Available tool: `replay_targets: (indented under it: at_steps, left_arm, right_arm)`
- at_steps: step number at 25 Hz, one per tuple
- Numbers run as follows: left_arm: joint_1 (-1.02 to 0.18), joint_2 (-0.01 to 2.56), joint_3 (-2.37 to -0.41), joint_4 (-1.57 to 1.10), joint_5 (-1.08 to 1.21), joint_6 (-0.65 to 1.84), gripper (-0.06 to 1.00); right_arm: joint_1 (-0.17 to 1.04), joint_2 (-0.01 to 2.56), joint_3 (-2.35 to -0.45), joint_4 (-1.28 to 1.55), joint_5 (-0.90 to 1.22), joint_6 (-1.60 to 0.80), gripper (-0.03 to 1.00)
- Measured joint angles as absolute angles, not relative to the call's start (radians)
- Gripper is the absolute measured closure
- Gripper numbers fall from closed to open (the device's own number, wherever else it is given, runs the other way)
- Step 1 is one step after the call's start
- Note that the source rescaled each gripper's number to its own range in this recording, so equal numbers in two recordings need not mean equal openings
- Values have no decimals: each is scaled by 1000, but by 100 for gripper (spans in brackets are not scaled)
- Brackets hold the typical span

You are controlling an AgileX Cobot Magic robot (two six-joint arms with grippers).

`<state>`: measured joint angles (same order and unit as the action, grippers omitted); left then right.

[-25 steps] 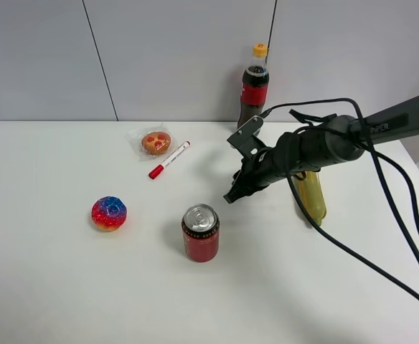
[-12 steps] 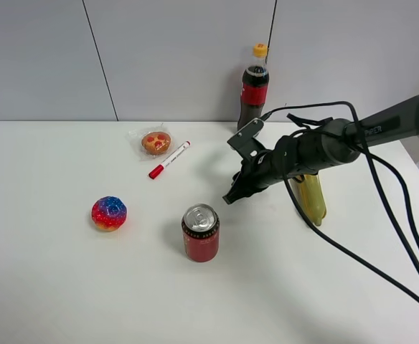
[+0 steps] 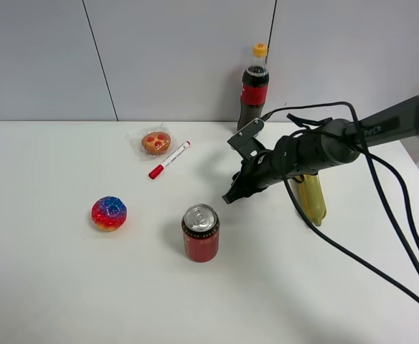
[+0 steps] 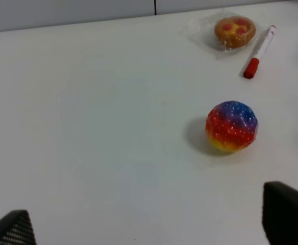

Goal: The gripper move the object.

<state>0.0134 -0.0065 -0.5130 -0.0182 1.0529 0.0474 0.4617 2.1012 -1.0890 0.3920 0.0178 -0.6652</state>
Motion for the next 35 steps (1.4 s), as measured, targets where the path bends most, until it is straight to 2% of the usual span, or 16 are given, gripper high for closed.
replay_targets:
  at_steps: [1, 3, 5, 6, 8, 12, 23, 35]
  left_arm:
    - [13, -7, -513, -18, 1053, 47, -6]
    - [13, -7, -513, -18, 1053, 47, -6]
    - [13, -7, -513, -18, 1053, 47, -6]
    - [13, -7, -513, -18, 1053, 47, -6]
    - [13, -7, -513, -18, 1053, 47, -6]
    - [13, -7, -513, -18, 1053, 47, -6]
    - [13, -7, -513, -18, 1053, 47, -6]
    - [13, -7, -513, -18, 1053, 47, -6]
  right_arm:
    - [462, 2101, -1089, 392, 18, -664, 77]
    - [462, 2101, -1089, 393, 16, -652, 44]
    - [462, 2101, -1089, 395, 15, -627, 17]
    - [462, 2101, -1089, 395, 15, -613, 9]
    - [462, 2101, -1089, 396, 15, -598, 1]
    - [462, 2101, -1089, 396, 15, -593, -3]
    - [462, 1948, -1088, 394, 123, -589, -3]
    - [462, 1613, -1088, 390, 612, -529, -3]
